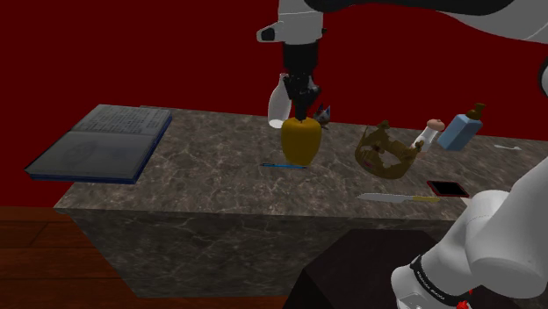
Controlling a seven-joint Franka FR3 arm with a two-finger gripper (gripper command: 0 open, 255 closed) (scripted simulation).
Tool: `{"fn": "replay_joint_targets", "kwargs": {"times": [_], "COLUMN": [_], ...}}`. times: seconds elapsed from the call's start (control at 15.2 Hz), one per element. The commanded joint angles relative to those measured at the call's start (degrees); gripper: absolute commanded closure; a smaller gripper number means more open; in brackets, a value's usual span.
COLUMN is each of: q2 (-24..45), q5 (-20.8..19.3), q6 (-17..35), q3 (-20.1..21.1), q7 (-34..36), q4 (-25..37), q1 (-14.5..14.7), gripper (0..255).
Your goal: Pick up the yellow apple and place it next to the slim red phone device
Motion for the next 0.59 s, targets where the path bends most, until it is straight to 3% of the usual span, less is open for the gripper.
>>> {"fn": "replay_joint_targets", "kwargs": {"times": [0.0, 0.53], "q2": [-2.56, -13.95], "q5": [-0.06, -1.96], "q6": [0.26, 1.79], "q3": [-0.92, -6.42], "q7": [-1.89, -11.65], "q4": [-2.76, -15.27], "q1": [-0.92, -5.04], "gripper": [255, 255]}}
